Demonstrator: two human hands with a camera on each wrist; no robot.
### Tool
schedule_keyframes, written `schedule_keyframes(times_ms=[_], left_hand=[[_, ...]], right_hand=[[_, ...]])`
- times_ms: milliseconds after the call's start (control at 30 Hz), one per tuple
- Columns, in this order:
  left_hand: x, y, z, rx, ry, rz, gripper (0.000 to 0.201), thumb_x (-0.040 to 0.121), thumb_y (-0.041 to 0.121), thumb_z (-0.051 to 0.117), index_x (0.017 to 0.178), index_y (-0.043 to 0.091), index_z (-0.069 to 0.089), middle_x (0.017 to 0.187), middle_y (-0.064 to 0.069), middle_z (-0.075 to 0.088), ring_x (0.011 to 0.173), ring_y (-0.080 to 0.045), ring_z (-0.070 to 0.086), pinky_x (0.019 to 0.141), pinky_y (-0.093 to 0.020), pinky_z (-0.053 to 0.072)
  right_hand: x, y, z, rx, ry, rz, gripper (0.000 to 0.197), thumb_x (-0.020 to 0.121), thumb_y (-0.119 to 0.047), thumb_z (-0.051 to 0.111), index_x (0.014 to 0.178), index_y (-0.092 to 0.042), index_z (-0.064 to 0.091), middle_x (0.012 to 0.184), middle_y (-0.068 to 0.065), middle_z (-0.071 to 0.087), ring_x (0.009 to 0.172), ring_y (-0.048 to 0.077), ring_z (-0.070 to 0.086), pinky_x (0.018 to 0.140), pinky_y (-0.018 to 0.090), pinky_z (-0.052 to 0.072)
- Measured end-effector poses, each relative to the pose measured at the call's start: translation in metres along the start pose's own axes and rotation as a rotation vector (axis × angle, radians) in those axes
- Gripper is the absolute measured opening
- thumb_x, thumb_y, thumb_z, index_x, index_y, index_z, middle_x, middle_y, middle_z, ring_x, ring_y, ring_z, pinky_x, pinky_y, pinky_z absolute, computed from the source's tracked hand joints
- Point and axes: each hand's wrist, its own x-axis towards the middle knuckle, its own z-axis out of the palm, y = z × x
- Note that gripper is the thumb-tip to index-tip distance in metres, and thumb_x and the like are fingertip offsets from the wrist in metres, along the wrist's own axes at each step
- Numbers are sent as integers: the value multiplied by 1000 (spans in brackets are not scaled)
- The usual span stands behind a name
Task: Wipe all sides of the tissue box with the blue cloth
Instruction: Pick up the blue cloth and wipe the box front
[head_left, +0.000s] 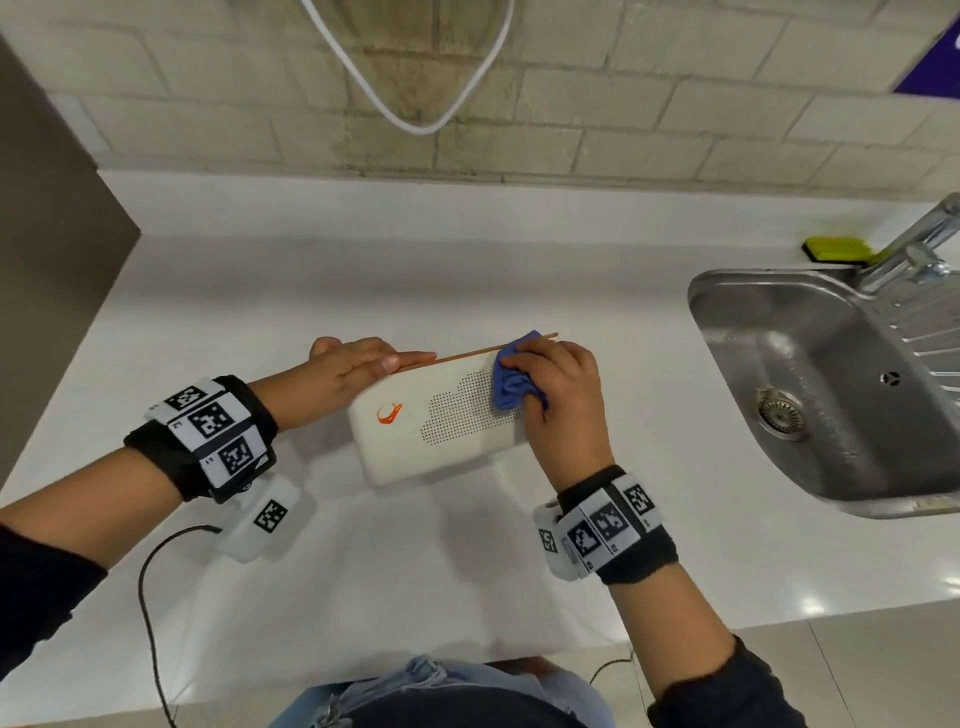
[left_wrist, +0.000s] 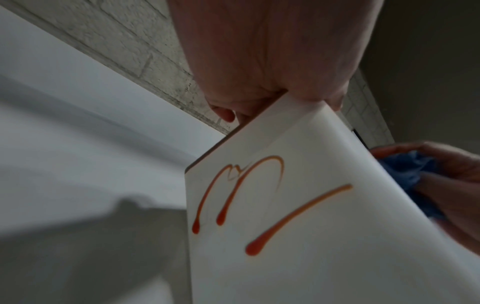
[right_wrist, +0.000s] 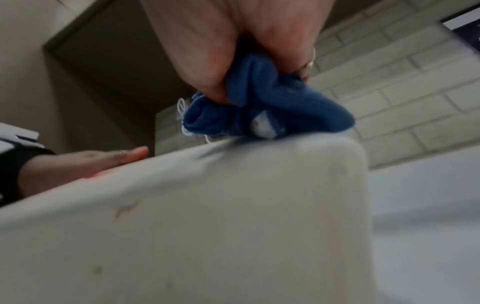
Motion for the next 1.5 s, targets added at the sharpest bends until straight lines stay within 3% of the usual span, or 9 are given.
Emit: schedule_keyframes(times_ms=[233, 300, 433, 533, 667, 900, 1133, 1267, 1500], left_hand=[[0, -4, 2, -30, 16, -20, 38, 92, 49, 17, 114, 76, 32, 107, 30, 49, 109, 13, 41, 101, -20, 11], [-2, -3, 3, -31, 2, -25, 36, 90, 55, 14, 114, 76, 31, 107, 29, 48, 110, 12, 41, 102, -22, 12], [-2, 0, 0, -107, -18, -47, 46, 75, 81, 7, 108, 76, 39, 102, 32, 55, 107, 8, 44, 109, -29, 12], [-3, 3, -2, -200, -45, -83, 44, 77, 80, 11, 101, 72, 47, 116, 21, 63, 115, -9, 49, 115, -42, 18], [-5, 5, -4, -235, -80, -119, 56, 77, 80, 11, 113, 64, 50, 104, 43, 56, 124, -16, 44, 117, -46, 17], [-4, 1, -8, -254, -133, -152, 55, 79, 77, 7, 115, 65, 46, 145, 15, 42, 142, -11, 22, 119, -47, 5], [-2, 4, -7, -212, -131, -138, 50, 87, 65, 2, 116, 67, 43, 113, 38, 47, 135, -13, 31, 118, -47, 6], [-2, 11, -8, -148, -111, -122, 58, 65, 86, -2, 105, 76, 40, 107, 28, 53, 123, -12, 37, 117, -44, 8], [-2, 8, -2, -96, -47, -86, 48, 66, 88, 3, 83, 75, 46, 129, -14, 58, 112, -16, 50, 114, -45, 16]], right_hand=[[-38, 22, -13, 112, -70, 102, 33, 73, -2, 42, 87, -20, 66, 90, -9, 64, 94, 21, 50, 92, 18, 41], [-44, 26, -30, 133, -149, 229, 33, 72, 0, 41, 81, -20, 65, 83, -8, 64, 85, 25, 58, 79, 30, 49], [-38, 1, -55, 353, -69, 420, 17, 75, -15, 46, 77, -20, 62, 80, 1, 66, 75, 7, 62, 70, 17, 48], [-25, -25, -43, 402, 65, 248, 29, 80, -7, 42, 97, -20, 61, 101, -3, 64, 95, 1, 59, 85, 12, 45], [-24, -51, 8, 389, -100, 33, 35, 79, -9, 38, 108, -22, 54, 125, 2, 51, 119, 11, 47, 102, 18, 37], [-37, -62, 55, 522, -186, 28, 41, 80, -6, 41, 118, -11, 52, 127, 4, 50, 130, 18, 42, 111, 26, 31], [-37, -67, 54, 528, -433, -119, 36, 83, -8, 43, 118, -5, 54, 125, 15, 57, 127, 20, 44, 113, 31, 31], [-38, -67, 43, 500, -612, -152, 37, 81, -11, 40, 110, -1, 60, 117, 14, 63, 122, 17, 47, 109, 17, 30], [-56, -51, 9, 610, -826, 64, 33, 78, -3, 43, 102, -13, 63, 102, 12, 70, 94, 25, 65, 85, 47, 52]])
